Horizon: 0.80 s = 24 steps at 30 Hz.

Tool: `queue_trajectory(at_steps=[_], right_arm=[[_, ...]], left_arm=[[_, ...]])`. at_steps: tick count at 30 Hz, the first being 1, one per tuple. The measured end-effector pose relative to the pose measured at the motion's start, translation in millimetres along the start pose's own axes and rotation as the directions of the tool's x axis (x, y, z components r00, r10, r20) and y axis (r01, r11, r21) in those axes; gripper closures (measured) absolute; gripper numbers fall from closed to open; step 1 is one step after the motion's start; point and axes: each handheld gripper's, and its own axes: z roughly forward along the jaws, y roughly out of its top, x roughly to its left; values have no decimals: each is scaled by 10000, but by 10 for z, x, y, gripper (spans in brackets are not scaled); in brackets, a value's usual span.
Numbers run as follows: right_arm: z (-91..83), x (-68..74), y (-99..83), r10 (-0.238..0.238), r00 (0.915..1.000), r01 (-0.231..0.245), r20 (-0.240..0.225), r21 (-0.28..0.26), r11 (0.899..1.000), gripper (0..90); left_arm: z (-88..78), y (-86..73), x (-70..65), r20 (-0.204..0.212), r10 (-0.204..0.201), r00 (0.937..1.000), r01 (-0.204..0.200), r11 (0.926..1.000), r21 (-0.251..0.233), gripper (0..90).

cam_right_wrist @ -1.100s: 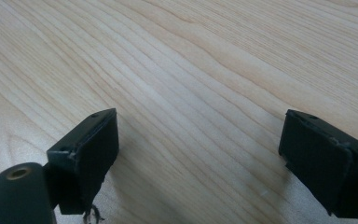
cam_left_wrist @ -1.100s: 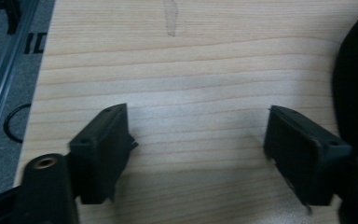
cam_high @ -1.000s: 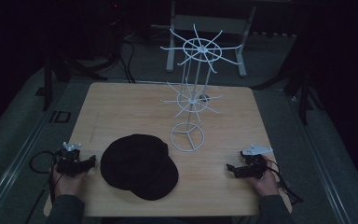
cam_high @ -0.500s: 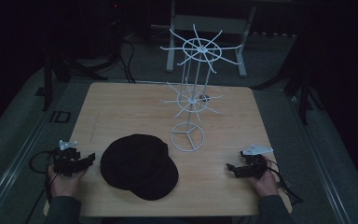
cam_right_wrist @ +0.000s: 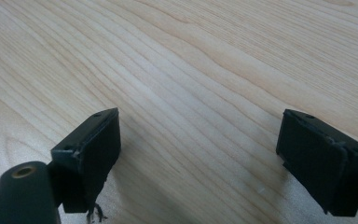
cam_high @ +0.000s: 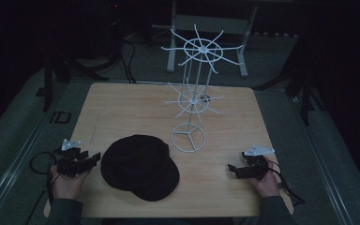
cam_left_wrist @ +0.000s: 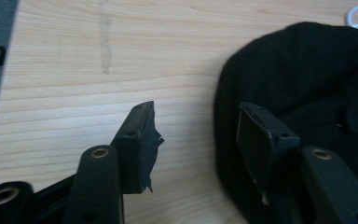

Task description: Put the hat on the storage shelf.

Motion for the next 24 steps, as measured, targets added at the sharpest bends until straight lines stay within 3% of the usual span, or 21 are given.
queue_trajectory(at_steps=[6,11,19,24], right_arm=[[-2,4,-1,35,10000,-35,10,16,10000,136],[-2,4,-1,36,10000,-36,17,19,10000,136],[-2,4,-1,37,10000,-37,24,21,10000,136],[-2,4,-1,36,10000,-36,18,18,10000,136]], left_arm=[[-9,-6,-73,208,36,9998,-36,10000,19,501],[-23,-16,-113,713,-63,9974,64,10000,-14,502],[23,-50,-257,666,235,9975,-251,9994,242,412],[48,-81,-328,863,353,9956,-388,9985,388,361]])
